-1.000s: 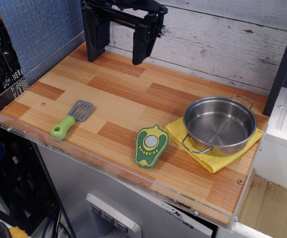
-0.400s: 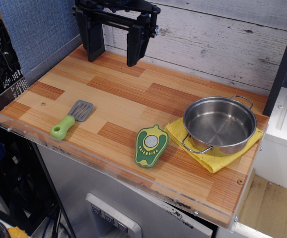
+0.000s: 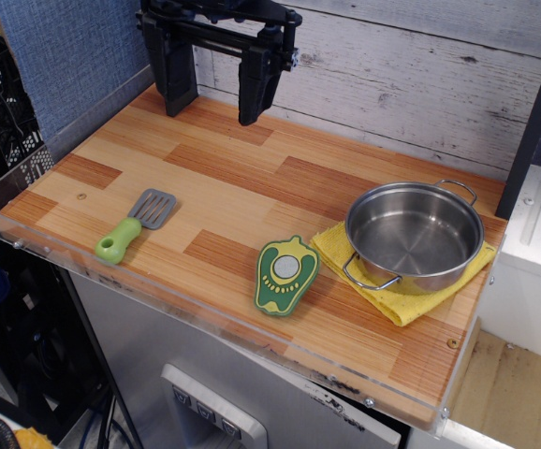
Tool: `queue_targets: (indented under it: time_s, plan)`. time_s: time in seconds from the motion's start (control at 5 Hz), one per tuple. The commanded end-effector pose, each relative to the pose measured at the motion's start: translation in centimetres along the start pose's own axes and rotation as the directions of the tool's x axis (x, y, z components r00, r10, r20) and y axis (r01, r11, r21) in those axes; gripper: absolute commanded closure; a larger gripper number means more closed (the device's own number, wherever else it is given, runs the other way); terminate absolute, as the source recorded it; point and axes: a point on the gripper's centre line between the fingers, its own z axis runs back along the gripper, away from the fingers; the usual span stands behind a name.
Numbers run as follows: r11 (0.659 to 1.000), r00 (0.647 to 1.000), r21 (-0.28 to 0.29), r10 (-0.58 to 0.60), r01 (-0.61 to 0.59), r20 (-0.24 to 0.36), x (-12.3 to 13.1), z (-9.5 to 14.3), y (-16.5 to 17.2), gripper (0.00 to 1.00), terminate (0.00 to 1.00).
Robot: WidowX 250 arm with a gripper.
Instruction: Move the pot put on the yellow cloth
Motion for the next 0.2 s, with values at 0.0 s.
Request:
queue_targets:
  time_s: [0.0]
  plan:
    - [1.000, 0.999, 0.004, 0.006, -0.007, 0.048, -0.98, 1.85, -0.02, 0.00, 1.00]
